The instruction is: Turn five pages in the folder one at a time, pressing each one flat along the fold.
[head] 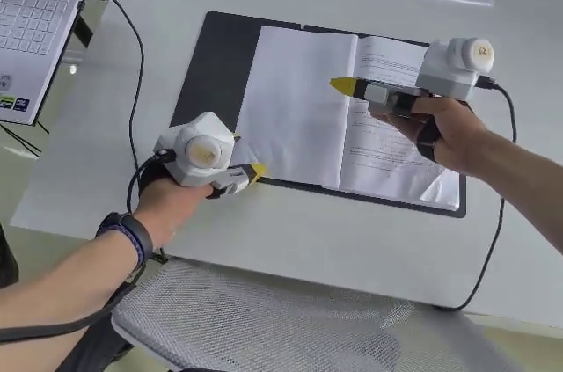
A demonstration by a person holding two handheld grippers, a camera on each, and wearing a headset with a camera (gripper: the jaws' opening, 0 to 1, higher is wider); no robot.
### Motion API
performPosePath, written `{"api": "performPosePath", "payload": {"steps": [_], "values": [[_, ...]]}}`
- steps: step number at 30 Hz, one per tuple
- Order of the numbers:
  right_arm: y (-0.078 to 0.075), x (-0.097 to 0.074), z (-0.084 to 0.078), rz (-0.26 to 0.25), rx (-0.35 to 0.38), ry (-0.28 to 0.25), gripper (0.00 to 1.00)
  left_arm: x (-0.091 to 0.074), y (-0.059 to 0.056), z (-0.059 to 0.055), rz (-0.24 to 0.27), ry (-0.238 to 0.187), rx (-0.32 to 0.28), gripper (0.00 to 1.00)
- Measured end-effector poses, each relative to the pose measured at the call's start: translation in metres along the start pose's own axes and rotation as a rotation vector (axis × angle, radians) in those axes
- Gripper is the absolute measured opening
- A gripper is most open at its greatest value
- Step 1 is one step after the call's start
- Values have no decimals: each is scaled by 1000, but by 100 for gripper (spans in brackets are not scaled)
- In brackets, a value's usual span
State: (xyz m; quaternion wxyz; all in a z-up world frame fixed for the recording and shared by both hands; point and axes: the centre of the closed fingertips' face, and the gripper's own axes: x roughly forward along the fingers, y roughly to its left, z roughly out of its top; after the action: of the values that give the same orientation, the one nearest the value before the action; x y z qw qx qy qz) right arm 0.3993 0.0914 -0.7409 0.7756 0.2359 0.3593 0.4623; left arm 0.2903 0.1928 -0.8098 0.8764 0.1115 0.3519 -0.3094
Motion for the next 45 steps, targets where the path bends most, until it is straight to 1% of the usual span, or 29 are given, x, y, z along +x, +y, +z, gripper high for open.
{"api": "performPosePath", "payload": {"steps": [2, 5, 8, 9, 10, 11, 14, 16, 17, 19, 21, 25, 28, 29, 33, 35, 40, 41, 43, 45], "values": [[-7, 3, 1, -7, -4, 12, 19, 1, 0, 0, 0, 0, 0, 41], [-16, 7, 3, -6, 17, 3, 17, -2, -1, 2, 1, -1, -1, 41], [-25, 9, 0, -5, 34, 4, 14, -3, -2, 3, -1, 1, 0, 41], [-36, 11, -1, -5, 40, 9, 13, -4, -2, 3, -1, 2, -1, 41], [-36, 11, -3, -2, 44, 14, 12, -4, -3, 4, 0, 3, -3, 41], [-33, 11, -6, 3, 48, 20, 11, -5, -3, 4, 2, 4, -4, 41], [-36, 13, -19, 0, 43, 51, 11, -5, -4, 5, 2, 1, -11, 41], [-38, 13, -23, 2, 42, 59, 10, -6, -4, 6, 1, 2, -10, 41], [-38, 12, -24, 1, 33, 55, 8, -6, -4, 6, 0, 3, -11, 41], [-41, 12, -24, -1, 37, 47, 5, -5, -4, 6, 0, 4, -13, 41], [-40, 12, -23, 7, 29, 44, 4, -5, -4, 6, 2, 5, -12, 41], [-43, 13, -23, 7, 9, 57, 0, -5, -4, 6, 7, 4, -13, 41], [-45, 14, -22, 12, 9, 59, 0, -4, -4, 6, 8, 5, -10, 41], [-53, 16, -19, 12, 9, 59, 0, -4, -3, 6, 9, 6, -13, 41], [-60, 20, -10, 1, 27, 36, 0, -3, -2, 6, 9, 7, -14, 41], [-66, 22, -6, -2, 42, 22, 0, -2, -2, 6, 11, 9, -15, 41], [-72, 26, 2, 8, 106, -19, 0, -2, -1, 5, 13, 9, -17, 41], [-70, 25, 5, 4, 116, -33, 0, -2, -1, 5, 13, 9, -17, 41], [-77, 26, 10, -7, 132, -51, 0, -1, 0, 4, 13, 9, -18, 41], [-80, 28, 16, -17, 147, -72, 0, -1, 0, 4, 12, 10, -18, 41]]}}
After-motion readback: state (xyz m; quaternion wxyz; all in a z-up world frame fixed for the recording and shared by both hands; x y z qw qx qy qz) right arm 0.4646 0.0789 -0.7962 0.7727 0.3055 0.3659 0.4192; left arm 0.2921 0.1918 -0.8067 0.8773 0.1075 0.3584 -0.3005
